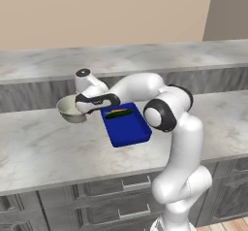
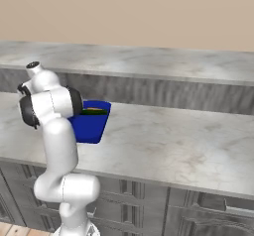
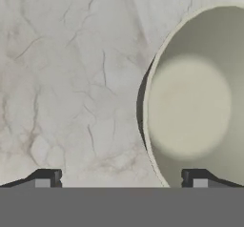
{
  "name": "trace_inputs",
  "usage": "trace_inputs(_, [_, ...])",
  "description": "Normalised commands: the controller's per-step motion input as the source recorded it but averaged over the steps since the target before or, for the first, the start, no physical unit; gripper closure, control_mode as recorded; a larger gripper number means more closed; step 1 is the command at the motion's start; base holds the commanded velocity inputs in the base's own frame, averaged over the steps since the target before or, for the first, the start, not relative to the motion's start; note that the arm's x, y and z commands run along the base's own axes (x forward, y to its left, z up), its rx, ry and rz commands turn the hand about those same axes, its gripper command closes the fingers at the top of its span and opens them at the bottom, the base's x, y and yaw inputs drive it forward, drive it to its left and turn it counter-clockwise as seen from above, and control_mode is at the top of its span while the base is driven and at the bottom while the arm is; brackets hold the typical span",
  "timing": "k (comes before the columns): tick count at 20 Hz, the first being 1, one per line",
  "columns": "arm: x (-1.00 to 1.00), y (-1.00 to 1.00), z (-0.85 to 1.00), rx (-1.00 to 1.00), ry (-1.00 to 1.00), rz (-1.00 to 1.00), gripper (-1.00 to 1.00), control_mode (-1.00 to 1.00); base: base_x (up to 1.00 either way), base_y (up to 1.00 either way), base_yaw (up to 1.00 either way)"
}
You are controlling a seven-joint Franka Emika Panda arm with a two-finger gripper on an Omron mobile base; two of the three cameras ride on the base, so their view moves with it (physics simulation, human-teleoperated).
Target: Place the two vegetables and bowl onto the tray for setting up a vegetable dip station.
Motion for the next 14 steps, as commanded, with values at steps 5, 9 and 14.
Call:
trace_inputs(5, [0.22,0.53,0.0,-0.06,-0.01,-0.02,-1.0,-1.0,0.0,0.0,0.0])
trace_inputs(9, [0.16,0.48,0.0,-0.05,0.0,-0.02,-1.0,-1.0,0.0,0.0,0.0])
trace_inputs(14, [0.3,0.47,-0.01,-0.04,0.0,-0.01,-1.0,-1.0,0.0,0.0,0.0])
